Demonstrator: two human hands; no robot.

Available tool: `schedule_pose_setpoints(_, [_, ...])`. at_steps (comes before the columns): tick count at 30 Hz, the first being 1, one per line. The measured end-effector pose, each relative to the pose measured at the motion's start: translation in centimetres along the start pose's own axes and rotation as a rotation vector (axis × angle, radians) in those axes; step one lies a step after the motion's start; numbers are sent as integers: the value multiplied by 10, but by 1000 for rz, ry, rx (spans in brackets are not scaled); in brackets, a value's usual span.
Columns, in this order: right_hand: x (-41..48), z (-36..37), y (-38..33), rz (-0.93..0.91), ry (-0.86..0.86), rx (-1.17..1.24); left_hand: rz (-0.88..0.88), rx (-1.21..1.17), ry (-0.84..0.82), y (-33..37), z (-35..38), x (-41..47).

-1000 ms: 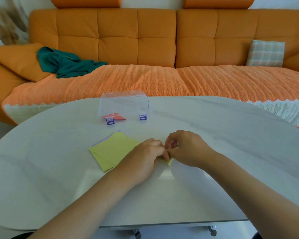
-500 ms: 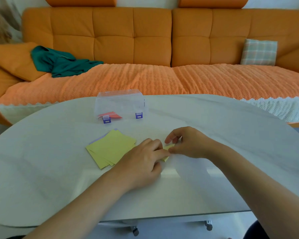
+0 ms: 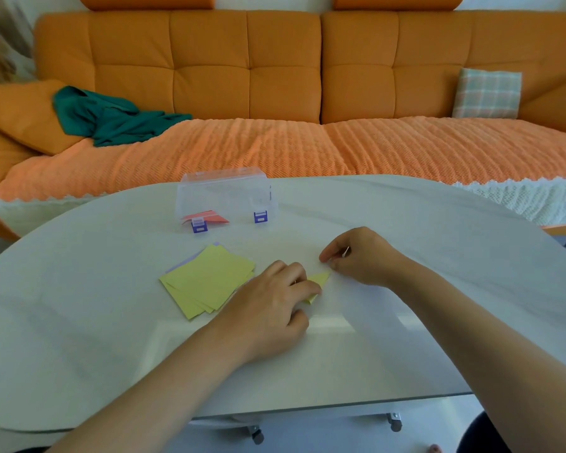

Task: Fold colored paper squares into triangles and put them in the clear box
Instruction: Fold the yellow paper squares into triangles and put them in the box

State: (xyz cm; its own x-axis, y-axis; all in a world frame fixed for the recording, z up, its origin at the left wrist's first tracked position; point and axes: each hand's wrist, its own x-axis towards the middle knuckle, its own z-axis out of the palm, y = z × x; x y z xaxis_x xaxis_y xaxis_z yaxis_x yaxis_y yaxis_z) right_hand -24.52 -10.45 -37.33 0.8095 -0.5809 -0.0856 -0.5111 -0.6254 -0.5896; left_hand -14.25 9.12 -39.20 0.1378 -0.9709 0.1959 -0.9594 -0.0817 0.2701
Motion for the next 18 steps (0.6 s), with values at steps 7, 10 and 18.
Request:
schedule_pose_setpoints(7, [-6,9,7,-3,-24,65,-5,9,2,1,2,1])
schedule_pose_setpoints(10, [-8,11,5,-5,-28,12,-11,5,9,2,2,2])
schedule_pose_setpoints(18, [-9,9,1,2,-50,54,-8,-89,7,-2,3,-10])
